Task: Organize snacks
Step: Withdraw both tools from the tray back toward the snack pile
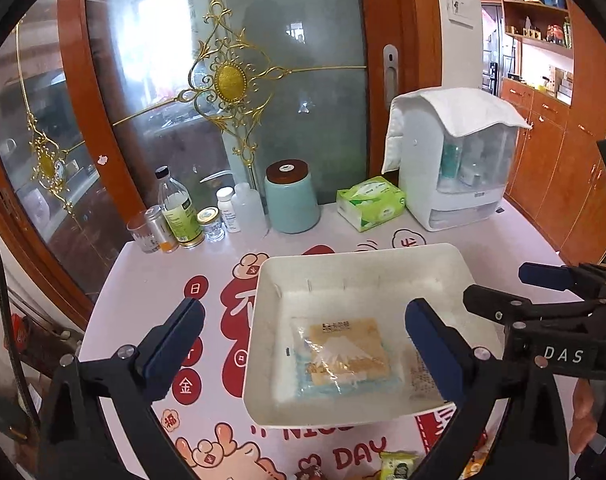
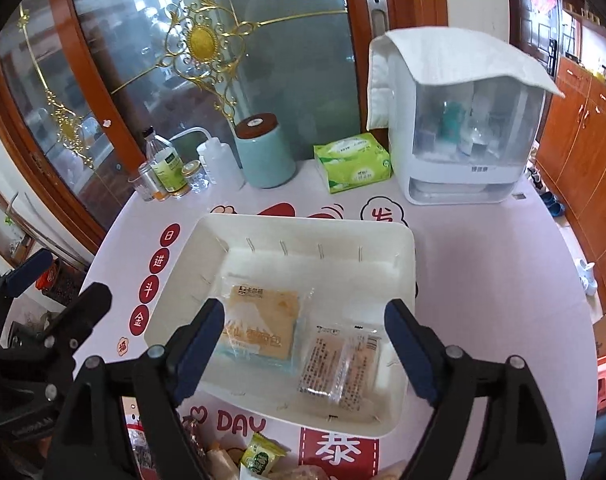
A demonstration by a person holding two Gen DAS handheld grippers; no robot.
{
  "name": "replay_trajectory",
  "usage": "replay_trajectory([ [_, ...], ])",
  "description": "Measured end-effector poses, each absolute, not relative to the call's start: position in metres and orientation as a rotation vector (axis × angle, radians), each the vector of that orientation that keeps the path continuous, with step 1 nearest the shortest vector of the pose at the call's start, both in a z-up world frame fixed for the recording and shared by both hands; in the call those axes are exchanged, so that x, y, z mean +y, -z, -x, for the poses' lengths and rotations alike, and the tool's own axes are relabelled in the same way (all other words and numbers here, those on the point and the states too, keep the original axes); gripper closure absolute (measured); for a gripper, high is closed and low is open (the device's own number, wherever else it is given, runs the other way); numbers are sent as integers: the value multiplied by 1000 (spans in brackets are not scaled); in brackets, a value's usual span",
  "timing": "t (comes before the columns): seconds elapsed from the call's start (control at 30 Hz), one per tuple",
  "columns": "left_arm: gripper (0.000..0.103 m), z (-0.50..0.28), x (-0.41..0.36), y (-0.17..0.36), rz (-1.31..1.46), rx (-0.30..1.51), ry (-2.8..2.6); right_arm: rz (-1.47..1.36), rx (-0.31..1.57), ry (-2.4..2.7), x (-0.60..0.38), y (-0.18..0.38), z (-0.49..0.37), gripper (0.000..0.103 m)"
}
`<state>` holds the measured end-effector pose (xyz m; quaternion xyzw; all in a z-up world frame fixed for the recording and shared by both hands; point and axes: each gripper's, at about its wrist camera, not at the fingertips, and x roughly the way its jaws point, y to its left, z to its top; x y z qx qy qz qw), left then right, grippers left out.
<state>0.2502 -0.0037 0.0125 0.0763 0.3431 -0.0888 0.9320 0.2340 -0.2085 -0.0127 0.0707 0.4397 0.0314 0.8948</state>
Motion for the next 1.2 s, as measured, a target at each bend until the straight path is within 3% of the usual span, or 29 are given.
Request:
replay_trajectory([
  [1.2,2,-92,57,-32,-56,704,27,-99,877,-131,-225,-20,-76,20],
])
